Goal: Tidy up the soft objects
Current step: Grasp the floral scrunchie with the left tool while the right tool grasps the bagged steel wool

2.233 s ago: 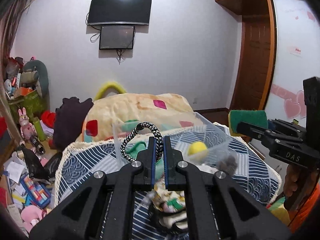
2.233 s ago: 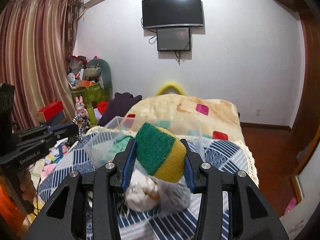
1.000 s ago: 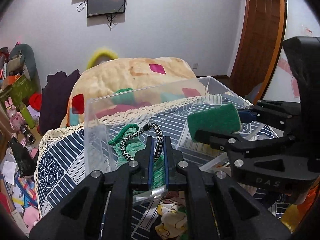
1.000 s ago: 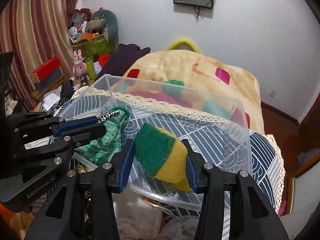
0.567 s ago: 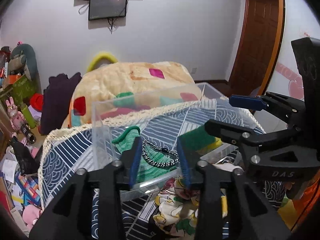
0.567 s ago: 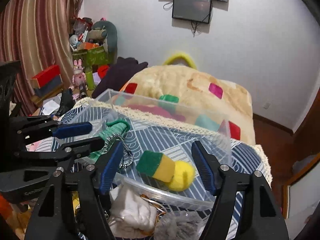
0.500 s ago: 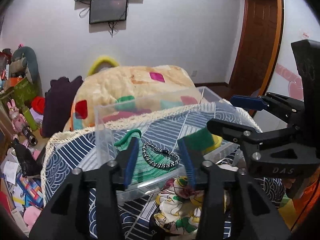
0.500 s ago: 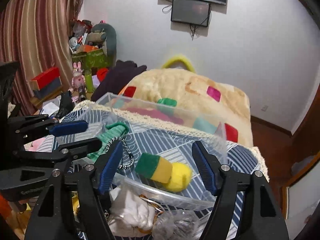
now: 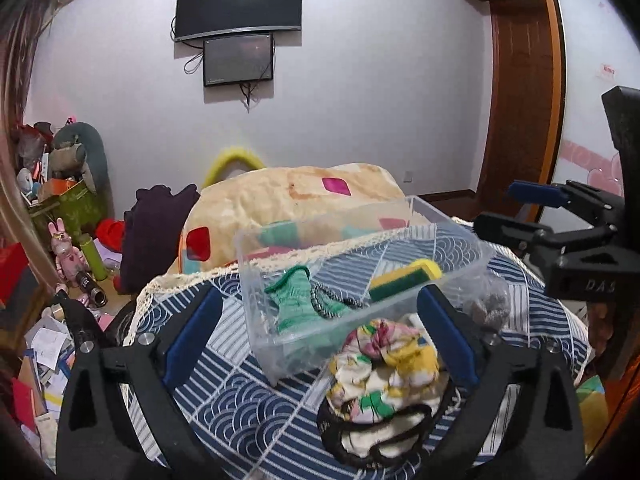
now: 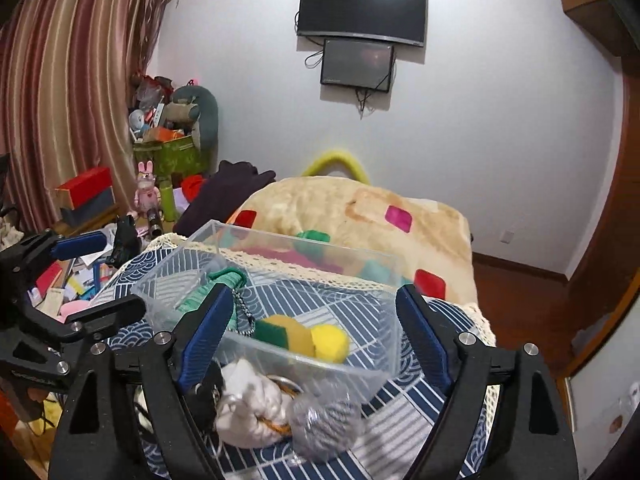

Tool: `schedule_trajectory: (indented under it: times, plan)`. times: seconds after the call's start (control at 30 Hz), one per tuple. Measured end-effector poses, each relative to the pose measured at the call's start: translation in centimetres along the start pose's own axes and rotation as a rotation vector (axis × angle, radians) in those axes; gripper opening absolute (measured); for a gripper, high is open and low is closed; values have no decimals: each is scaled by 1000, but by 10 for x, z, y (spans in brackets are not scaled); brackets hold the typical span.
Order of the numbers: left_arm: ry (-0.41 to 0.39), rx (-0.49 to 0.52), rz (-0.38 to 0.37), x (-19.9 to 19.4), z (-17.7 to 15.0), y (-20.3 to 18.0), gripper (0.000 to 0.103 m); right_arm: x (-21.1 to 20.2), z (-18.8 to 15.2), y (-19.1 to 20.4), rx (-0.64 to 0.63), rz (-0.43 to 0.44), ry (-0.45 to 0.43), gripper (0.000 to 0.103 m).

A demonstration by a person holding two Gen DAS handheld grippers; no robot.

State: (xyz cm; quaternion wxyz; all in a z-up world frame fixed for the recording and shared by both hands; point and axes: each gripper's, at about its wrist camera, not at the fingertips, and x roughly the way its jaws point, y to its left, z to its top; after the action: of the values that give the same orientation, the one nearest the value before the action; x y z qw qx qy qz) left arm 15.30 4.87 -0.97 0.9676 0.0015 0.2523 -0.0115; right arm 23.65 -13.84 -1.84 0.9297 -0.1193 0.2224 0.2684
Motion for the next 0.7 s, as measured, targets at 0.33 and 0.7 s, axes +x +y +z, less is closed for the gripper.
schedule_trajectory:
  times: [0.33,0.7]
  plan:
    - [79,-19,-38,1,-36,-11,99,-12,-36,-9,42,-15,41,82]
    - [132,-60,-37,13,-69,-16,96,-1,-78,-16,86,-6,153,82]
